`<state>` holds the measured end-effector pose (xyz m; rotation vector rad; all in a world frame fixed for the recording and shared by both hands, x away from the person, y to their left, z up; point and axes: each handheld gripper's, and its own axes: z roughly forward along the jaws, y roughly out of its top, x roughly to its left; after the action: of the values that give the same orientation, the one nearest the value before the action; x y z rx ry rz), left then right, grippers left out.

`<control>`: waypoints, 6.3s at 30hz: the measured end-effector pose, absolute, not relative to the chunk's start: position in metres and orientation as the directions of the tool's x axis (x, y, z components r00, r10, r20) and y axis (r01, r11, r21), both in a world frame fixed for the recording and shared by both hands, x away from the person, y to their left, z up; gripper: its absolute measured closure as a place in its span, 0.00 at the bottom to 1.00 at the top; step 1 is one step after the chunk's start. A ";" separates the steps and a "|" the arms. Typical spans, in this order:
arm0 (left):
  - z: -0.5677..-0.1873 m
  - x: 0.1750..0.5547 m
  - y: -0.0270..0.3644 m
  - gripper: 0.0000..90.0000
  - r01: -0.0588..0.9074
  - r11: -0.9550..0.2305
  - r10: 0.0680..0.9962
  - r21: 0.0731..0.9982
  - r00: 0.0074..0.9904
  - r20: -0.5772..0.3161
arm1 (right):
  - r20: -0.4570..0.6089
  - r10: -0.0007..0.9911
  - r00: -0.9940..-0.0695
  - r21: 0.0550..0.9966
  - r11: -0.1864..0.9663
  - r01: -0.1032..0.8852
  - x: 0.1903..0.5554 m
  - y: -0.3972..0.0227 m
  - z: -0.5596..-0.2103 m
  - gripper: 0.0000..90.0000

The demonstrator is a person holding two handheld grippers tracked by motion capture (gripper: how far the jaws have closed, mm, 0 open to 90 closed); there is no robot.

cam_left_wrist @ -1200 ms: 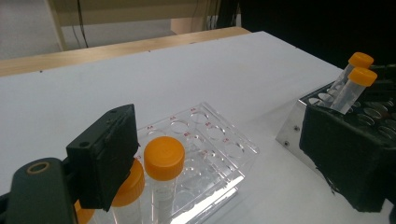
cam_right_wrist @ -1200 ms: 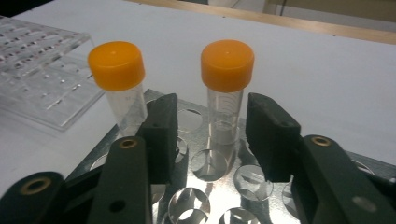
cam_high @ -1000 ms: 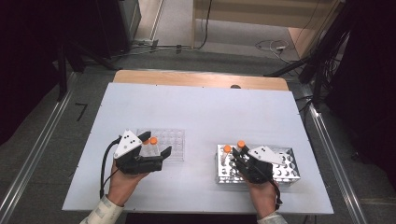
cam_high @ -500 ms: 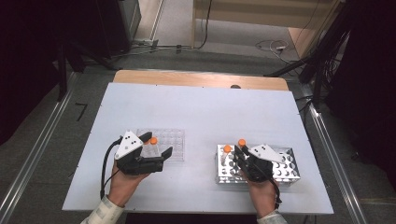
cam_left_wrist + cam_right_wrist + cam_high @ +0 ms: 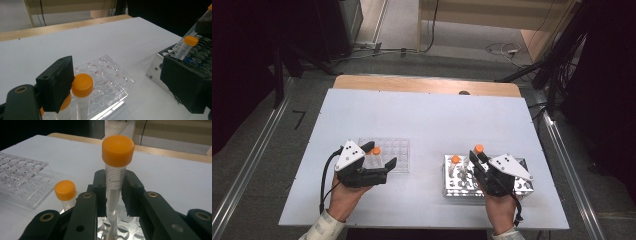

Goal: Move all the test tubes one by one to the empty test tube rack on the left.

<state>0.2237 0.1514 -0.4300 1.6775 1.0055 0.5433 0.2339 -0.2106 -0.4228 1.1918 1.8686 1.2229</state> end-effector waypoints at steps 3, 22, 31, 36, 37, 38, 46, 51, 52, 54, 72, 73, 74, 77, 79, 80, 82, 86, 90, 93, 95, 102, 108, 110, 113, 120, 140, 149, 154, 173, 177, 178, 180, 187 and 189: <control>-0.429 0.223 0.153 0.14 0.350 -0.085 0.831 0.933 0.541 -0.127 | -0.007 0.907 -0.422 0.921 0.170 0.350 0.228 -0.214 -0.419 0.80; -0.428 0.220 0.154 0.14 0.343 -0.070 0.833 0.937 0.537 -0.134 | -0.010 0.838 -0.545 0.934 0.203 0.294 0.186 -0.207 -0.416 0.80; -0.427 0.219 0.153 0.14 0.341 -0.074 0.833 0.937 0.538 -0.131 | -0.013 0.804 -0.594 0.933 0.224 0.283 0.178 -0.193 -0.417 0.80; -0.428 0.219 0.151 0.14 0.345 -0.078 0.832 0.935 0.540 -0.130 | -0.011 0.792 -0.611 0.929 0.234 0.286 0.179 -0.187 -0.420 0.81; -0.428 0.218 0.151 0.14 0.346 -0.076 0.832 0.935 0.538 -0.131 | -0.008 0.788 -0.616 0.929 0.234 0.287 0.179 -0.186 -0.420 0.81; -0.428 0.218 0.151 0.14 0.344 -0.074 0.833 0.936 0.538 -0.132 | -0.008 0.784 -0.621 0.929 0.235 0.286 0.179 -0.185 -0.420 0.81; -0.425 0.216 0.150 0.15 0.331 -0.066 0.832 0.941 0.539 -0.131 | -0.020 0.724 -0.690 0.925 0.274 0.261 0.183 -0.167 -0.427 0.81; -0.424 0.214 0.149 0.15 0.324 -0.060 0.828 0.944 0.544 -0.134 | -0.036 0.684 -0.728 0.913 0.320 0.255 0.191 -0.151 -0.433 0.81; -0.424 0.213 0.149 0.15 0.323 -0.061 0.828 0.944 0.545 -0.133 | -0.044 0.678 -0.734 0.910 0.330 0.250 0.192 -0.149 -0.434 0.81; -0.423 0.213 0.148 0.15 0.321 -0.066 0.825 0.945 0.550 -0.130 | -0.047 0.665 -0.745 0.904 0.346 0.252 0.196 -0.143 -0.437 0.81; -0.418 0.201 0.133 0.17 0.291 -0.086 0.784 0.953 0.610 -0.116 | -0.026 0.627 -0.779 0.895 0.362 0.261 0.205 -0.124 -0.450 0.81; -0.419 0.201 0.132 0.17 0.294 -0.089 0.782 0.952 0.613 -0.116 | -0.026 0.626 -0.779 0.895 0.361 0.260 0.205 -0.123 -0.450 0.81; -0.419 0.201 0.130 0.17 0.295 -0.087 0.779 0.951 0.615 -0.119 | -0.026 0.627 -0.779 0.896 0.361 0.260 0.205 -0.122 -0.450 0.81; -0.420 0.199 0.125 0.18 0.294 -0.100 0.766 0.951 0.632 -0.116 | -0.020 0.628 -0.778 0.896 0.356 0.264 0.206 -0.121 -0.450 0.81; -0.422 0.198 0.120 0.19 0.293 -0.113 0.749 0.949 0.653 -0.112 | -0.019 0.625 -0.781 0.894 0.361 0.267 0.207 -0.119 -0.451 0.81; -0.422 0.197 0.118 0.19 0.292 -0.121 0.743 0.949 0.660 -0.108 | -0.022 0.621 -0.783 0.892 0.367 0.265 0.207 -0.119 -0.452 0.81; -0.424 0.196 0.113 0.20 0.289 -0.125 0.730 0.949 0.674 -0.109 | -0.026 0.615 -0.788 0.891 0.372 0.261 0.207 -0.116 -0.453 0.81; -0.427 0.191 0.102 0.25 0.282 -0.148 0.708 0.948 0.699 -0.097 | -0.029 0.602 -0.798 0.887 0.384 0.258 0.206 -0.111 -0.455 0.81; -0.429 0.188 0.097 0.36 0.268 -0.163 0.693 0.949 0.716 -0.083 | -0.034 0.588 -0.808 0.883 0.396 0.252 0.205 -0.106 -0.456 0.81; -0.431 0.188 0.094 0.44 0.271 -0.171 0.680 0.947 0.728 -0.085 | -0.030 0.589 -0.808 0.883 0.394 0.255 0.204 -0.105 -0.456 0.81; -0.432 0.188 0.092 0.50 0.275 -0.179 0.674 0.945 0.734 -0.086 | -0.027 0.588 -0.809 0.883 0.393 0.256 0.204 -0.104 -0.456 0.81; -0.436 0.188 0.088 0.62 0.272 -0.198 0.673 0.942 0.736 -0.071 | -0.028 0.581 -0.814 0.881 0.398 0.254 0.203 -0.103 -0.457 0.80; -0.437 0.190 0.088 0.76 0.266 -0.191 0.676 0.945 0.734 -0.070 | -0.027 0.583 -0.812 0.881 0.397 0.257 0.203 -0.103 -0.456 0.80; -0.437 0.190 0.088 0.76 0.265 -0.193 0.674 0.945 0.735 -0.069 | -0.026 0.586 -0.810 0.881 0.397 0.259 0.203 -0.104 -0.456 0.80; -0.438 0.191 0.088 0.77 0.265 -0.198 0.675 0.944 0.735 -0.065 | -0.022 0.588 -0.809 0.880 0.396 0.264 0.204 -0.103 -0.457 0.80; -0.434 0.192 0.090 0.78 0.277 -0.175 0.675 0.945 0.733 -0.090 | 0.005 0.573 -0.819 0.887 0.376 0.269 0.204 -0.107 -0.454 0.69; -0.408 0.215 0.126 0.78 0.282 -0.095 0.752 0.955 0.649 -0.117 | 0.023 0.592 -0.806 0.900 0.338 0.274 0.202 -0.131 -0.444 0.38; -0.408 0.223 0.136 0.78 0.287 -0.057 0.786 0.956 0.604 -0.134 | 0.016 0.599 -0.801 0.904 0.334 0.268 0.201 -0.133 -0.443 0.33; -0.405 0.226 0.140 0.78 0.280 -0.042 0.797 0.959 0.588 -0.137 | 0.015 0.602 -0.798 0.901 0.337 0.272 0.201 -0.135 -0.444 0.33; -0.399 0.228 0.150 0.78 0.268 -0.023 0.811 0.963 0.568 -0.139 | 0.019 0.606 -0.795 0.904 0.330 0.273 0.201 -0.136 -0.444 0.34; -0.399 0.230 0.153 0.78 0.268 -0.019 0.820 0.963 0.555 -0.138 | 0.021 0.607 -0.795 0.905 0.326 0.272 0.201 -0.137 -0.444 0.34; -0.399 0.230 0.154 0.78 0.265 -0.021 0.822 0.964 0.553 -0.134 | 0.020 0.607 -0.795 0.906 0.326 0.272 0.201 -0.137 -0.444 0.34; -0.400 0.231 0.155 0.78 0.265 -0.021 0.827 0.964 0.546 -0.132 | 0.020 0.609 -0.793 0.905 0.326 0.273 0.201 -0.137 -0.444 0.34; -0.405 0.235 0.158 0.78 0.273 -0.054 0.844 0.960 0.526 -0.102 | 0.018 0.606 -0.795 0.905 0.328 0.271 0.201 -0.137 -0.444 0.34; -0.409 0.236 0.157 0.78 0.282 -0.057 0.844 0.958 0.525 -0.105 | 0.020 0.607 -0.794 0.905 0.328 0.273 0.201 -0.137 -0.444 0.34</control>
<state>0.2356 0.1568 -0.4091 1.6108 0.9808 0.6082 0.2008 -0.1374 -0.4436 0.7856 2.2753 1.4545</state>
